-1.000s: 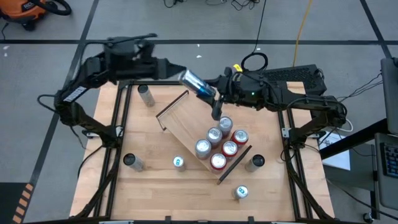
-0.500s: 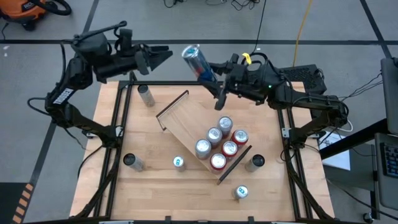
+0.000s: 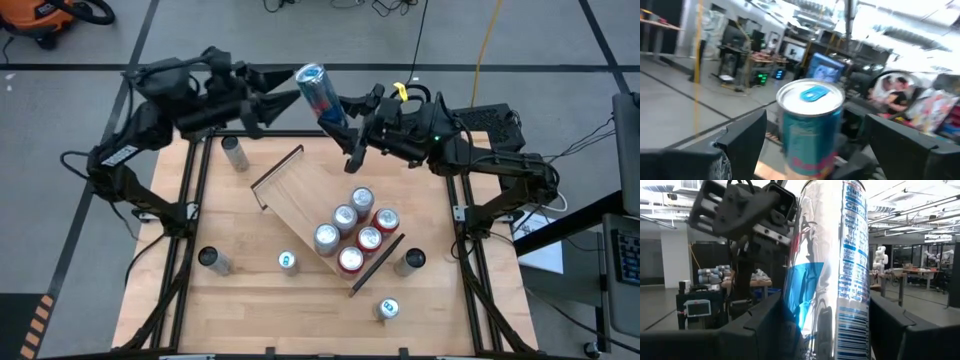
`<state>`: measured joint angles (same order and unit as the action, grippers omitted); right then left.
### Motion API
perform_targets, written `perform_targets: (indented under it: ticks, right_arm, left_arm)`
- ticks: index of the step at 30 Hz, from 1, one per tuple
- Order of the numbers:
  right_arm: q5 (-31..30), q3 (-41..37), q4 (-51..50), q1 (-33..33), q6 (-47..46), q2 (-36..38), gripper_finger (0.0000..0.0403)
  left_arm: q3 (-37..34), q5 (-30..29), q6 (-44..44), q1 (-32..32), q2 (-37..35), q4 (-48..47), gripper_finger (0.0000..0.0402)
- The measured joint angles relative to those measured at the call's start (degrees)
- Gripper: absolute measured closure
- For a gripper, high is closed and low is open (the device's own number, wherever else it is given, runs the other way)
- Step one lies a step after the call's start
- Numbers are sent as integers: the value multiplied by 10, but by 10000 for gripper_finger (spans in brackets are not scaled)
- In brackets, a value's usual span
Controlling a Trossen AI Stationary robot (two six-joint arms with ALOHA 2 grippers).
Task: Place canned beverage on shelf
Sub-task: Put the top blue soda can on the shelf
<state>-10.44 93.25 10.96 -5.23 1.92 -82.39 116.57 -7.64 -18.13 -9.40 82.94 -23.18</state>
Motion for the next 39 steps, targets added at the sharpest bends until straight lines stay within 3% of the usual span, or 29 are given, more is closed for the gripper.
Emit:
perform_targets:
  ticks: [6, 12, 17, 21, 27, 39]
  right_arm:
    - [0, 0, 5, 0, -29, -2, 189]
    - [30, 0, 6, 0, -58, -2, 189]
    - [30, 0, 1, 0, -58, -3, 189]
    - [-2, 0, -5, 0, -47, -3, 189]
    - [-74, 0, -4, 1, 31, -3, 189]
    - [-95, 0, -2, 1, 99, -13, 189]
  left_arm:
    - [0, -12, -6, 4, 12, 10, 64]
    - [0, 72, 20, -20, 10, 33, 64]
    - [0, 121, -32, -56, 9, 33, 64]
    - [0, 104, -41, -55, 11, 29, 64]
    - [0, 1, -51, -44, 11, 7, 64]
    - [0, 14, -40, -35, 48, 48, 45]
